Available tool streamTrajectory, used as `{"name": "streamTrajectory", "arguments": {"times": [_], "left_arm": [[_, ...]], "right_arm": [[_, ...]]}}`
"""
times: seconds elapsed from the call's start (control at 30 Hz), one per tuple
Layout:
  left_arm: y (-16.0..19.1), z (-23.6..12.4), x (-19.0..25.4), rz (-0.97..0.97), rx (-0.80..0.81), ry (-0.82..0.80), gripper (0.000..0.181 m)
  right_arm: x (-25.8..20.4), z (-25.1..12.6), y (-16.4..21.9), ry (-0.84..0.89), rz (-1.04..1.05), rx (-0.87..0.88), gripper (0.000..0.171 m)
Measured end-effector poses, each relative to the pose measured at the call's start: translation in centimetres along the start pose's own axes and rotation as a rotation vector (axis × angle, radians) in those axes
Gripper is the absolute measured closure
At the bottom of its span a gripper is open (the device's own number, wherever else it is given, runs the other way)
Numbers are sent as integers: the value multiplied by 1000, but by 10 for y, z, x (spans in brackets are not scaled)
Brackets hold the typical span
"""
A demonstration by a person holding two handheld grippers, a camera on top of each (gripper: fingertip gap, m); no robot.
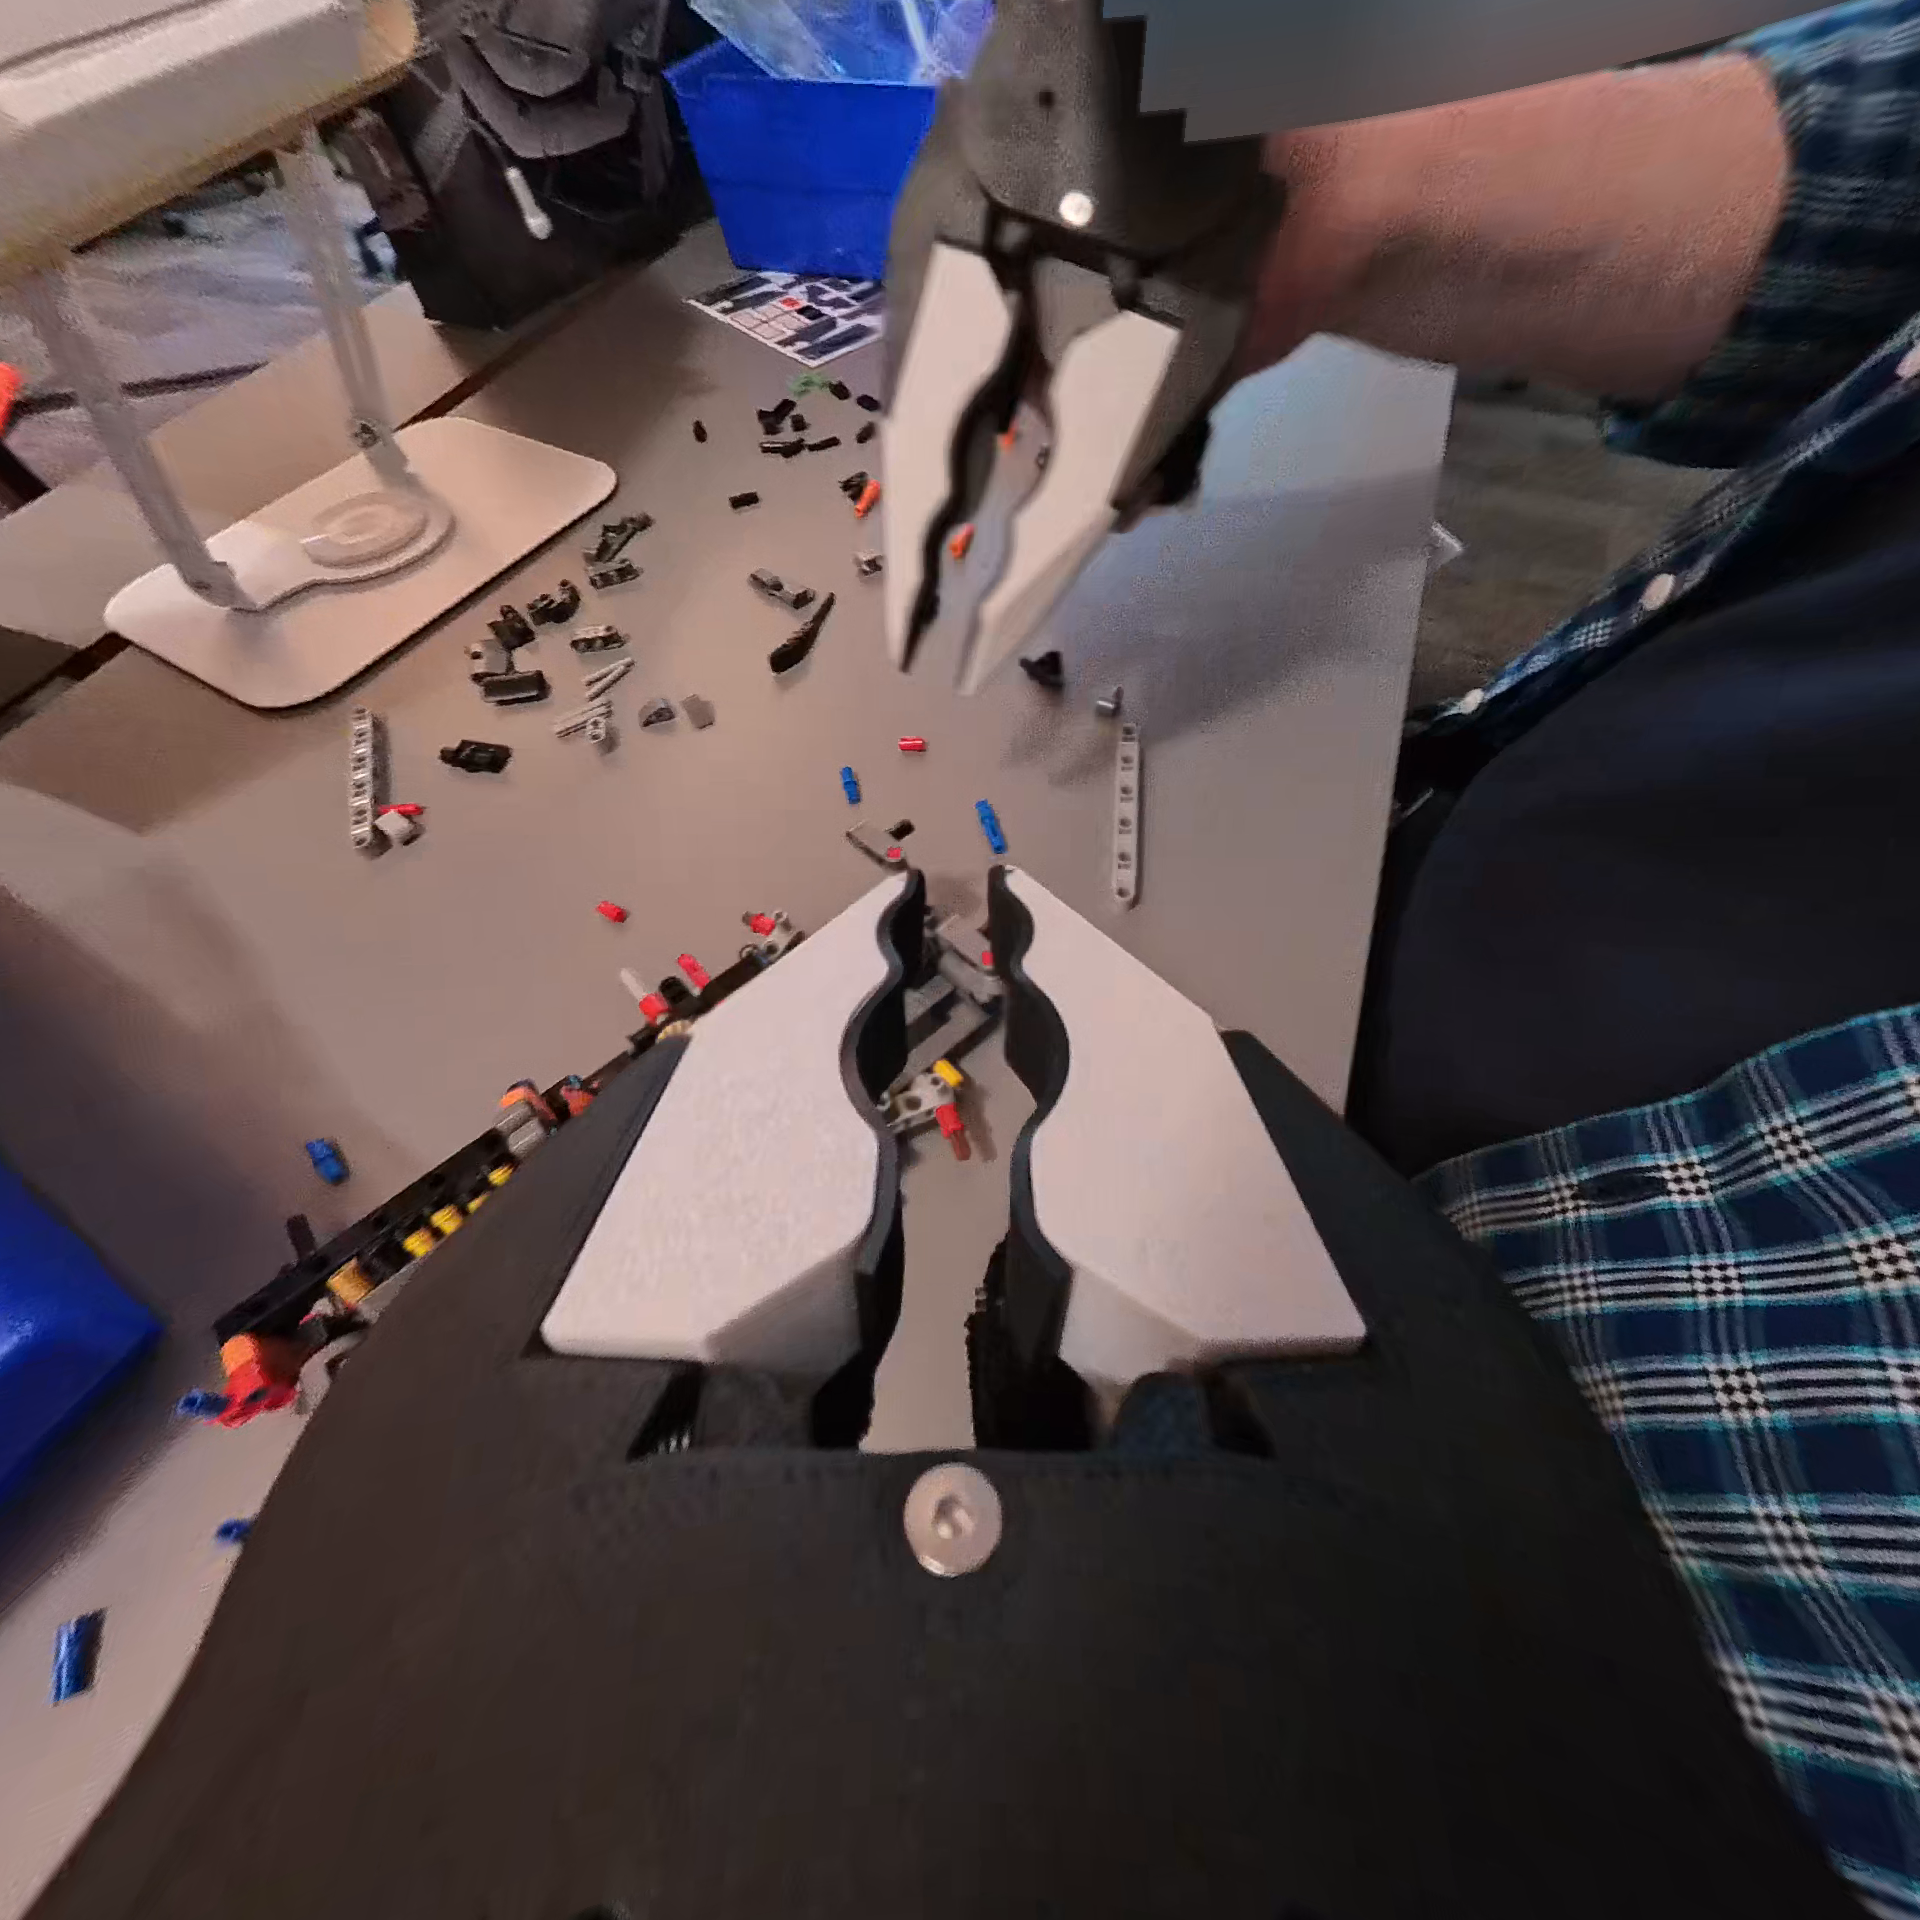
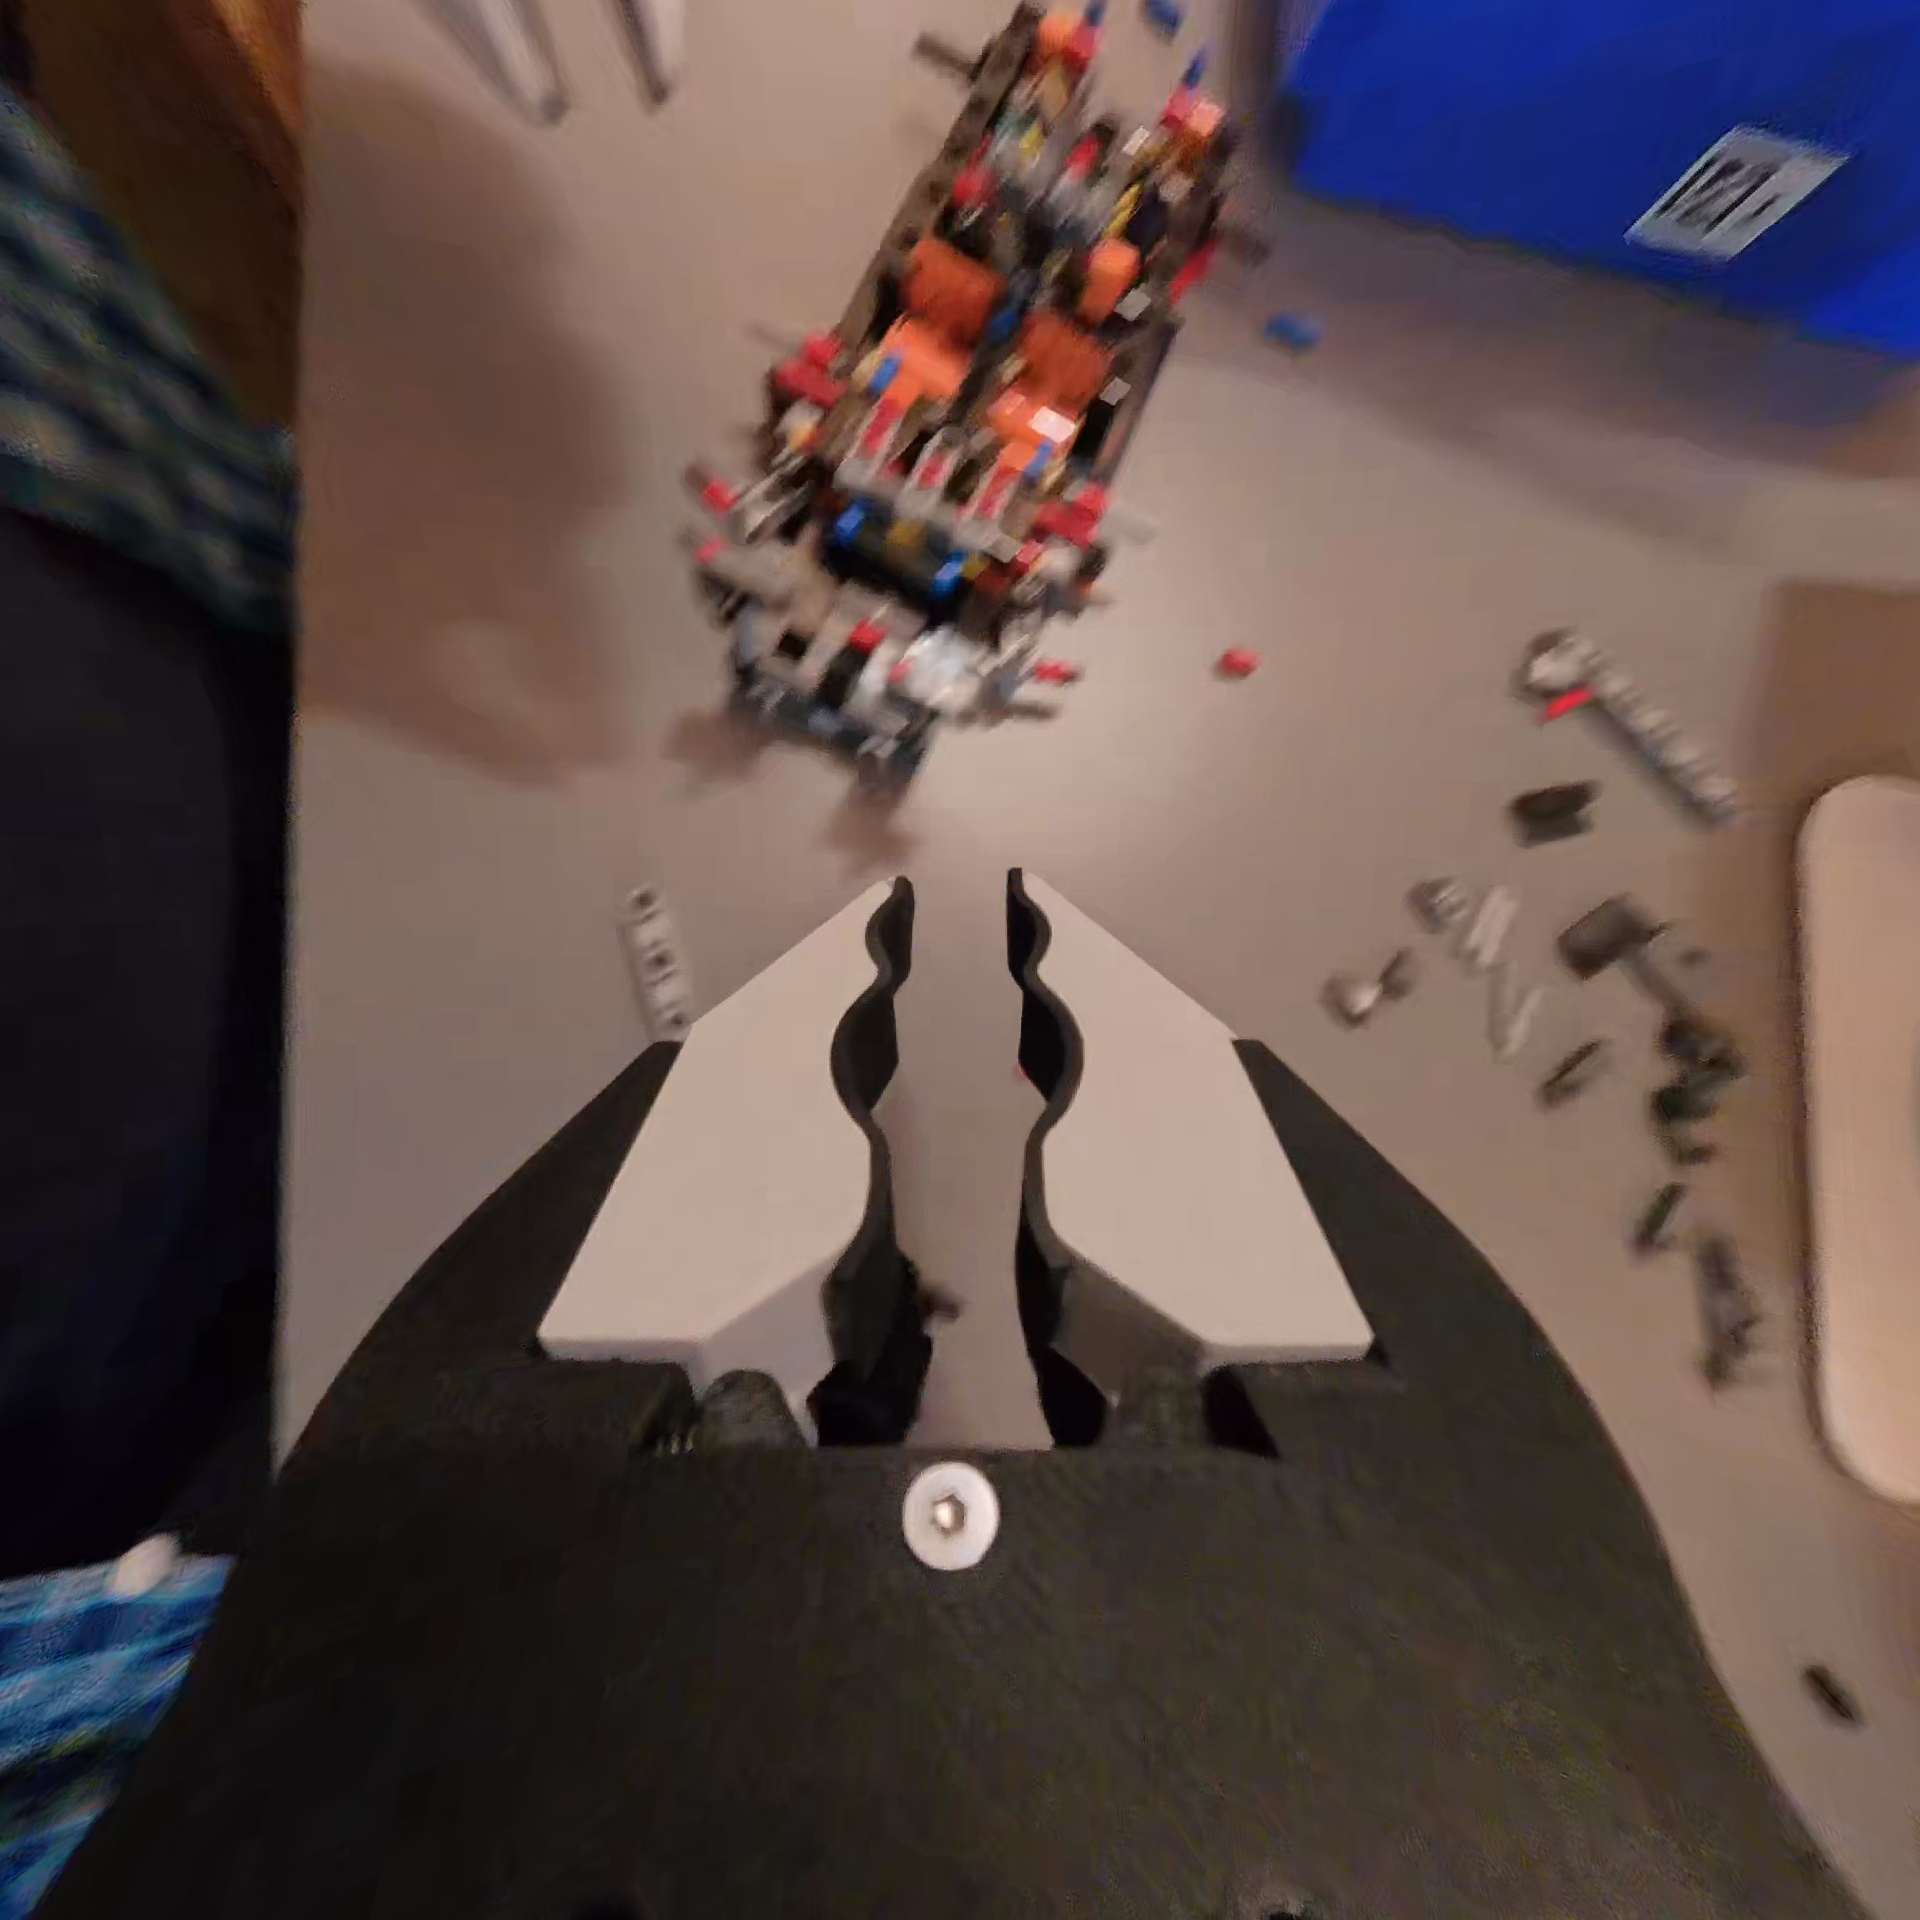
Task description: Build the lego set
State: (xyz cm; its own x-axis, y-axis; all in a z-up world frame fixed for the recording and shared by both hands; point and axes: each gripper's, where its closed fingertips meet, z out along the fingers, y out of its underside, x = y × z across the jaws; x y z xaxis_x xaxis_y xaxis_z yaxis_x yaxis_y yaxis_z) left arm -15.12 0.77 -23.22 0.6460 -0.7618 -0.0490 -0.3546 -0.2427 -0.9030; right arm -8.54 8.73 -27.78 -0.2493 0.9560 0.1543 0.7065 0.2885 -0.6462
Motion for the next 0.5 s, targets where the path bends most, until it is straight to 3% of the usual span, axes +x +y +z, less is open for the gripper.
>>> {"name": "streamTrajectory", "arguments": {"times": [0.17,0.33,0.5], "left_arm": [[4,-11,-13,-18,10,-60,171],[10,-22,-25,-43,21,-94,172],[18,-28,-35,-65,39,-96,172]], "right_arm": [[55,44,-27,-13,-16,9,158],[69,89,-16,-15,77,-85,156],[71,106,-9,17,185,-101,156]]}}
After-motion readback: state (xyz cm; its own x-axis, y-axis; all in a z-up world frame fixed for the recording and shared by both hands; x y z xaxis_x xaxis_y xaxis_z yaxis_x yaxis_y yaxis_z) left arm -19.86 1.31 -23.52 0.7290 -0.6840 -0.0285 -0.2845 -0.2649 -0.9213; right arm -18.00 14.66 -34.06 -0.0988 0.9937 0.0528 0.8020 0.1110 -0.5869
